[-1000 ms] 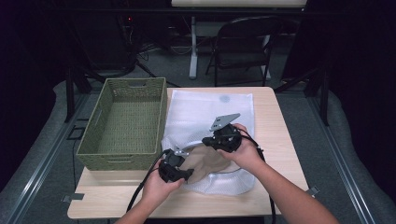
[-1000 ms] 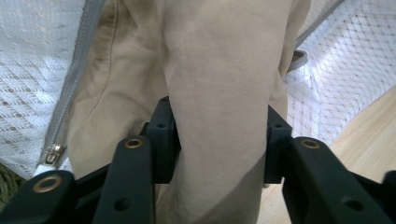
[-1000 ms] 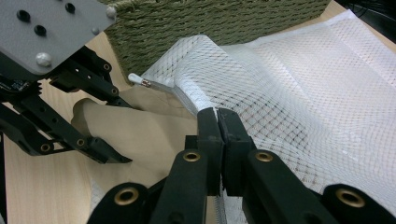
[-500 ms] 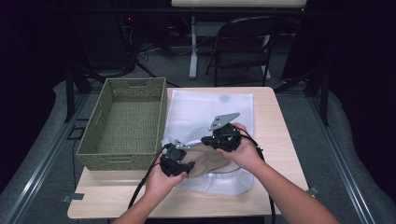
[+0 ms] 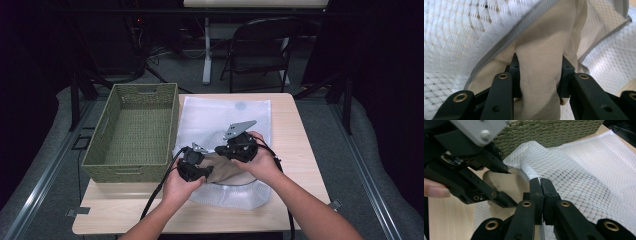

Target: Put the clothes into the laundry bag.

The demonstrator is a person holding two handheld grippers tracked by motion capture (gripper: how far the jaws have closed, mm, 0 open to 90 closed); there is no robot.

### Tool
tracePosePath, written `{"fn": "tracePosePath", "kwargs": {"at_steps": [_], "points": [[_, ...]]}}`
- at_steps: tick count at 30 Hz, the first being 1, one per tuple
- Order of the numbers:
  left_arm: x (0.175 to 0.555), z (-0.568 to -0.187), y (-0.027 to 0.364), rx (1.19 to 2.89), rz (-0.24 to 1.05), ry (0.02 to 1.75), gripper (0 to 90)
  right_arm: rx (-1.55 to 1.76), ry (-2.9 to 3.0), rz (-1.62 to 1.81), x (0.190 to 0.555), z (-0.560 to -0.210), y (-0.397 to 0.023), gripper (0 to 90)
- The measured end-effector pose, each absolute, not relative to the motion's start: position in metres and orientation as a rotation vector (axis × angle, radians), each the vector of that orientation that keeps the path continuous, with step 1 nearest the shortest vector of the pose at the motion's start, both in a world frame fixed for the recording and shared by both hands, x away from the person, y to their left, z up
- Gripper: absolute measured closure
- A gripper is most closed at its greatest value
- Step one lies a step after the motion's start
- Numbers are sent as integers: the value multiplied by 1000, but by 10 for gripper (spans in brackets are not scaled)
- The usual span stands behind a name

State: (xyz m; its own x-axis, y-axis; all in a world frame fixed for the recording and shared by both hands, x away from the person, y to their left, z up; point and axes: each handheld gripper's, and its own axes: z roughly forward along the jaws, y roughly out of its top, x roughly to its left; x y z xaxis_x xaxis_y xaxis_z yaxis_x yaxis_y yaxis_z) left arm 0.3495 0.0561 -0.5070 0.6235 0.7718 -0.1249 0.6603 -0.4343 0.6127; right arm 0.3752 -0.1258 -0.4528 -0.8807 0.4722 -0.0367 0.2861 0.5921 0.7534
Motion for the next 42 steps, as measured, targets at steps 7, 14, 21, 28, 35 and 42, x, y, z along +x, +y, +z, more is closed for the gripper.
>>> {"fn": "tracePosePath", "kwargs": {"at_steps": [7,14,21,28,35,42], "points": [[358,-511,47,2202,263,1130,657,625,2588,1158,375,-451,-124,885],[362,-515,44,2178,302,1150,656,627,2588,1151,375,-451,-125,885],[367,-525,42,2164,316,1169,642,627,2592,1141,376,-453,-127,885],[367,-527,45,2168,297,1168,577,635,2595,1140,376,-454,-130,885],[365,-527,47,2178,257,1152,476,637,2593,1138,376,-455,-129,885],[357,-519,51,2175,253,1113,391,645,2592,1142,376,-456,-130,885]]}}
